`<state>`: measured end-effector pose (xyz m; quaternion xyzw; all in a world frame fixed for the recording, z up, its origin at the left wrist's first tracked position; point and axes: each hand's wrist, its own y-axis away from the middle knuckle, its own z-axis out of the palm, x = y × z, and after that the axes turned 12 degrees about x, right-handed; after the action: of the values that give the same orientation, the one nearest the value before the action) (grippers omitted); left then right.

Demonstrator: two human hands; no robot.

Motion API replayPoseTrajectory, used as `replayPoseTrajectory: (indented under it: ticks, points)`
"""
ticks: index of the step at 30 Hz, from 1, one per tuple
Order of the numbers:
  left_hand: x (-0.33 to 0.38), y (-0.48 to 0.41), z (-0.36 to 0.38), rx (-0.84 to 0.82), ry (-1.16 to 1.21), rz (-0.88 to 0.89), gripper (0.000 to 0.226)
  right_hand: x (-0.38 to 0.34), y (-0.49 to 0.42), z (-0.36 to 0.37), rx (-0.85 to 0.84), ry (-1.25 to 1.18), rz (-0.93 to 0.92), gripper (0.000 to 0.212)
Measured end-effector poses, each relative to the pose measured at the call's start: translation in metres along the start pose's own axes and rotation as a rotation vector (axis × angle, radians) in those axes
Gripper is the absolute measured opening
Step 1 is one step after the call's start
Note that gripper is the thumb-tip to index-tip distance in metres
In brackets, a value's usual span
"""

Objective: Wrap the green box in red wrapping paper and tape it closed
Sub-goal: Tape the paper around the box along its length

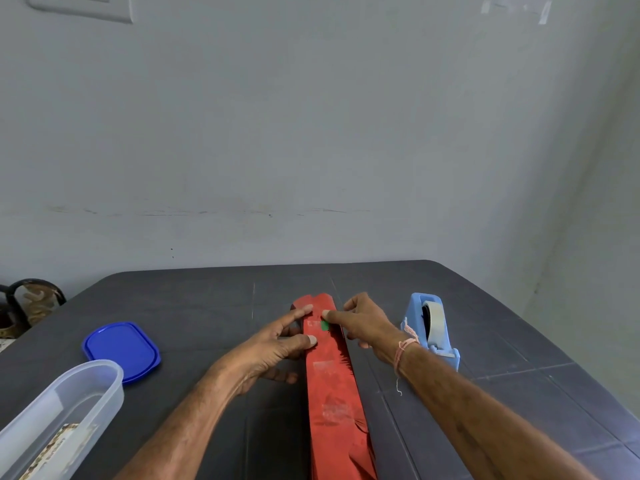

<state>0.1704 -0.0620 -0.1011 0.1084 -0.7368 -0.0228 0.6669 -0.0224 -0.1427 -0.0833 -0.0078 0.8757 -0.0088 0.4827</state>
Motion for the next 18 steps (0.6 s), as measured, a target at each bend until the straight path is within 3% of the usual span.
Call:
replayPoseTrajectory:
  ticks: [6, 12, 18]
  points:
    - [0.001, 0.003, 0.001, 0.025, -0.008, 0.005, 0.077, -0.003, 0.009, 0.006, -0.075, 0.059, -0.022, 0.077]
    - [0.003, 0.006, 0.006, 0.091, 0.018, -0.022, 0.099, 0.001, 0.015, 0.008, -0.037, -0.04, 0.012, 0.074]
    - [-0.007, 0.009, 0.011, 0.189, 0.075, 0.013, 0.061, 0.014, 0.038, -0.001, -0.077, -0.292, -0.012, 0.049]
